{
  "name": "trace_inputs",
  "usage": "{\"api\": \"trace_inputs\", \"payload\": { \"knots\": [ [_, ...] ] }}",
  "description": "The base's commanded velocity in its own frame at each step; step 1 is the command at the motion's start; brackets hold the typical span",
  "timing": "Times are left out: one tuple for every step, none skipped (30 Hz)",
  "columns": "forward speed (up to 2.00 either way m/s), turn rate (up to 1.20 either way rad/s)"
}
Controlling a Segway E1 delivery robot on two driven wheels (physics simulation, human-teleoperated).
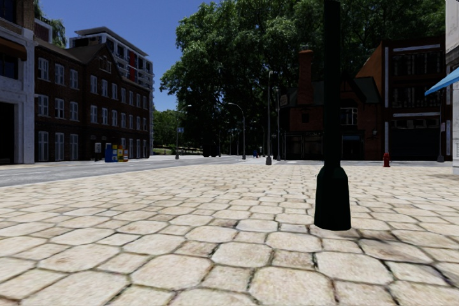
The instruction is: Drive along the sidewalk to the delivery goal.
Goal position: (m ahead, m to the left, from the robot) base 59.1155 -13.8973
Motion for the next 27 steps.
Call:
{"api": "trace_inputs", "payload": {
  "knots": [
    [2.00,0.00],
    [2.00,0.00],
    [2.00,0.00],
    [2.00,0.00],
    [2.00,0.00],
    [2.00,0.00],
    [2.00,0.00],
    [2.00,0.00],
    [2.00,0.00],
    [2.00,0.00],
    [2.00,0.00],
    [2.00,0.00],
    [2.00,0.00],
    [2.00,0.00],
    [2.00,0.00],
    [2.00,0.00],
    [2.00,0.00],
    [2.00,0.00],
    [2.00,0.00],
    [2.00,0.00],
    [2.00,0.00],
    [2.00,0.00],
    [2.00,0.00],
    [2.00,0.00],
    [2.00,0.00],
    [2.00,0.00],
    [2.00,0.00]
  ]
}}
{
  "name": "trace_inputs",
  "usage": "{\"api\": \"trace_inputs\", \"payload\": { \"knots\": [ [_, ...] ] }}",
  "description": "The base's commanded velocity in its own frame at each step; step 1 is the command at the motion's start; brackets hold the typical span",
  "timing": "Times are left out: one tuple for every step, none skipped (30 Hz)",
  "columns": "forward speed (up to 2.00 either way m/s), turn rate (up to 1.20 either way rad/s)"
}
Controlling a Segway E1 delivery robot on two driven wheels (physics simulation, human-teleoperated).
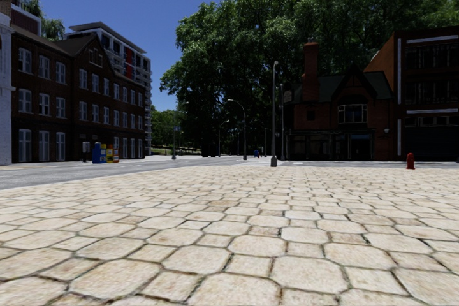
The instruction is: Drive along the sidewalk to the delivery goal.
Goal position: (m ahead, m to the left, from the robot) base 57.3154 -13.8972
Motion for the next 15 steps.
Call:
{"api": "trace_inputs", "payload": {
  "knots": [
    [2.00,0.00],
    [2.00,0.00],
    [2.00,0.00],
    [2.00,0.00],
    [2.00,0.00],
    [2.00,0.00],
    [2.00,0.00],
    [2.00,0.00],
    [2.00,0.00],
    [2.00,0.00],
    [2.00,0.00],
    [2.00,0.00],
    [2.00,0.00],
    [2.00,0.00],
    [2.00,0.00]
  ]
}}
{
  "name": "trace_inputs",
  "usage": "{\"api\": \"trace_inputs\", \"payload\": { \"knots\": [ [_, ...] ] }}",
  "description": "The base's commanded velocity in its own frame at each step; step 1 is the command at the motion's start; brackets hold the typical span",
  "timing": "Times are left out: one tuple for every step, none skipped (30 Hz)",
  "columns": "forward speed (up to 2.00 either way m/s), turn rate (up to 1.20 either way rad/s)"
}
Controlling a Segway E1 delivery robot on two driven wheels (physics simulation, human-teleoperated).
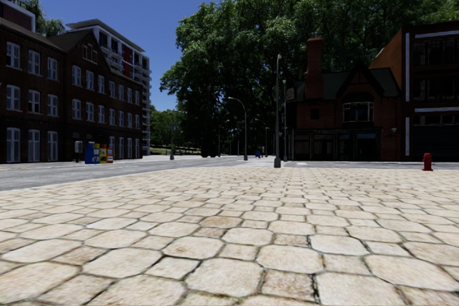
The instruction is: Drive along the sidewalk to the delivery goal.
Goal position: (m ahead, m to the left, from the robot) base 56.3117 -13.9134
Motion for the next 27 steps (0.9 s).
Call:
{"api": "trace_inputs", "payload": {
  "knots": [
    [2.00,0.00],
    [2.00,0.00],
    [2.00,0.00],
    [2.00,0.00],
    [2.00,0.00],
    [2.00,0.00],
    [2.00,0.00],
    [2.00,0.00],
    [2.00,0.00],
    [2.00,0.00],
    [2.00,0.00],
    [2.00,0.00],
    [2.00,0.00],
    [2.00,0.00],
    [2.00,0.00],
    [2.00,0.00],
    [2.00,0.00],
    [2.00,0.00],
    [2.00,0.00],
    [2.00,0.00],
    [2.00,0.00],
    [2.00,0.00],
    [2.00,0.00],
    [2.00,0.00],
    [2.00,0.00],
    [2.00,0.00],
    [2.00,0.00]
  ]
}}
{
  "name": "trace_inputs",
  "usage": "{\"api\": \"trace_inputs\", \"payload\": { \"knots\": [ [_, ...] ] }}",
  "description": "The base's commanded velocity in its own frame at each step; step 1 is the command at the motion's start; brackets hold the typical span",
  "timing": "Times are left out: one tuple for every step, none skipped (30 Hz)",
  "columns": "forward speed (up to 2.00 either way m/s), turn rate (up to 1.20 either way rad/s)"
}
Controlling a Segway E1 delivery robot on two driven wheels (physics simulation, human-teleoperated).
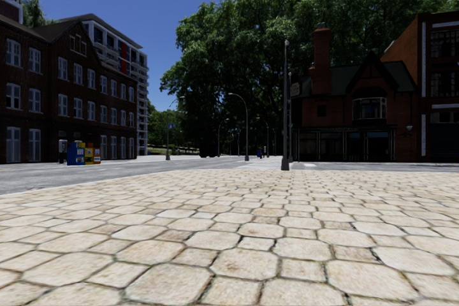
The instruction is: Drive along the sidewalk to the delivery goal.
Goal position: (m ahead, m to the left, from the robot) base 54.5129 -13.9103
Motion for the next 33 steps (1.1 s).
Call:
{"api": "trace_inputs", "payload": {
  "knots": [
    [2.00,0.00],
    [2.00,0.00],
    [2.00,0.00],
    [2.00,0.00],
    [2.00,0.00],
    [2.00,0.00],
    [2.00,0.00],
    [2.00,0.00],
    [2.00,0.00],
    [2.00,0.00],
    [2.00,0.00],
    [2.00,0.00],
    [2.00,0.00],
    [2.00,0.00],
    [2.00,0.00],
    [2.00,0.00],
    [2.00,0.00],
    [2.00,0.00],
    [2.00,0.00],
    [2.00,0.00],
    [2.00,0.00],
    [2.00,0.00],
    [2.00,0.00],
    [2.00,0.00],
    [2.00,0.00],
    [2.00,0.00],
    [2.00,0.00],
    [2.00,0.00],
    [2.00,0.00],
    [2.00,0.00],
    [2.00,0.00],
    [2.00,0.00],
    [2.00,0.00]
  ]
}}
